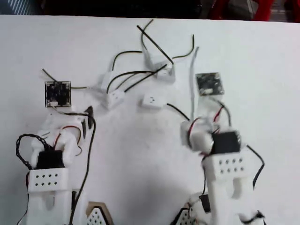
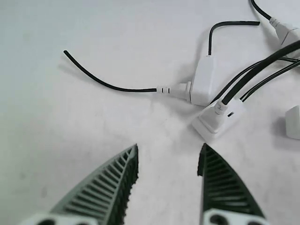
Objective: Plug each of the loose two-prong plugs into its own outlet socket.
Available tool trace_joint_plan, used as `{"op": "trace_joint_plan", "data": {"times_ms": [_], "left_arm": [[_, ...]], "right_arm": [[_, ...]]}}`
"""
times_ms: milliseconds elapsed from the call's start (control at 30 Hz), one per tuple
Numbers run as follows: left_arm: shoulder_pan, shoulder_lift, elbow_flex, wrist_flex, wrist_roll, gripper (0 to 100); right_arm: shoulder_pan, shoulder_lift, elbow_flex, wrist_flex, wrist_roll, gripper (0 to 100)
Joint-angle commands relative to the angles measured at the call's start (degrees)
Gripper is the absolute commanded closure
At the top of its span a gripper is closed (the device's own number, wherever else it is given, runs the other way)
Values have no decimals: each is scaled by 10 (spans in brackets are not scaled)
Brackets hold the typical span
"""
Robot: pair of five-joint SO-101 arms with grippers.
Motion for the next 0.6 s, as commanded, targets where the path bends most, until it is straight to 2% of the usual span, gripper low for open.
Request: {"op": "trace_joint_plan", "data": {"times_ms": [0, 100, 267, 400, 567], "left_arm": [[9, -15, -7, -13, -6, 785], [21, -15, -11, -13, -6, 785], [93, -15, -16, -13, -6, 785], [131, -15, -22, -15, -6, 786], [171, -16, -45, -4, -6, 786]], "right_arm": [[-112, -102, 43, -51, -18, 981], [-175, -171, 106, -128, -33, 981], [-268, -258, 228, -240, -32, 981], [-298, -305, 305, -314, -31, 981], [-303, -346, 355, -342, -31, 982]]}}
